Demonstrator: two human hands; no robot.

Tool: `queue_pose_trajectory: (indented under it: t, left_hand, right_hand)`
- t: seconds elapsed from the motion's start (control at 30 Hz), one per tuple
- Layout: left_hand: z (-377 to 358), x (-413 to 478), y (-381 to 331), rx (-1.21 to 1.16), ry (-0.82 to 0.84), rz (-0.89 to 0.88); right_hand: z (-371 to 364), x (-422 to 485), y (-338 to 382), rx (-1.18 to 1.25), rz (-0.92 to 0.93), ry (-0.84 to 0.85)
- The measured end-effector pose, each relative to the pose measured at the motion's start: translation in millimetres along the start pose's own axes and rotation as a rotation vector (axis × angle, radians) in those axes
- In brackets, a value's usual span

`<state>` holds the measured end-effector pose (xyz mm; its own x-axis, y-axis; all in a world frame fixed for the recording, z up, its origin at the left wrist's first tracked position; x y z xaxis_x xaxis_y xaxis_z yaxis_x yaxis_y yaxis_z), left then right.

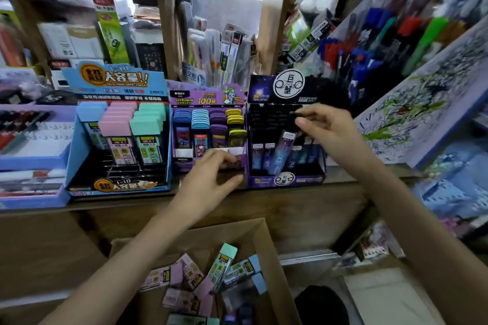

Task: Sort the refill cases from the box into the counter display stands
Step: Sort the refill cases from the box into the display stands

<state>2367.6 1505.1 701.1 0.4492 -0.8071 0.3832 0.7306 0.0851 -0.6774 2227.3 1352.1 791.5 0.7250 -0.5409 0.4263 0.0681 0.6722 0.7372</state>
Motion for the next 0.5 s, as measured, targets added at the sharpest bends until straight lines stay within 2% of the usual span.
queue_pose_trajectory:
  t: [0.1, 0.17, 0.27, 0.37, 0.5]
  left_hand:
    - [-19.3, 7.8, -0.9, 0.084, 0.017, 0.005]
    - [-31.0, 11.6, -1.3, 0.085, 0.021, 0.008]
    - [-46.5, 13.5, 2.8, 0.052, 0.006, 0.055]
    - [-52.4, 13.8, 8.2, 0.014, -0.064, 0.106]
    - [-58.6, 14.1, 14.0, -0.004, -0.067, 0.144]
  right_hand:
    - [42.0, -0.9, -24.5, -0.089, -0.015, -0.120]
    - [54.4, -2.9, -38.0, -0.169, -0.021, -0.142]
    - [49.4, -6.6, -53.0, -0.230, -0.035, -0.103]
    - [38.2, -9.0, -58.0, -0.220, -0.031, -0.049]
    - [34.5, -7.6, -56.0, -0.209, 0.000, -0.014]
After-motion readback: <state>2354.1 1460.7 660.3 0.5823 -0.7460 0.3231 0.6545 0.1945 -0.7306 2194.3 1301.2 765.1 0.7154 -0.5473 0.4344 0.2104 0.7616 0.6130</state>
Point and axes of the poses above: each hand's wrist, its own x-axis towards the middle knuckle, its own z-axis out of the back of the hand, y = z × x, the point moved 8 cm from there along x, towards the middle knuckle, and after that the axes turned 2 degrees about -x, right-handed, at the moved point
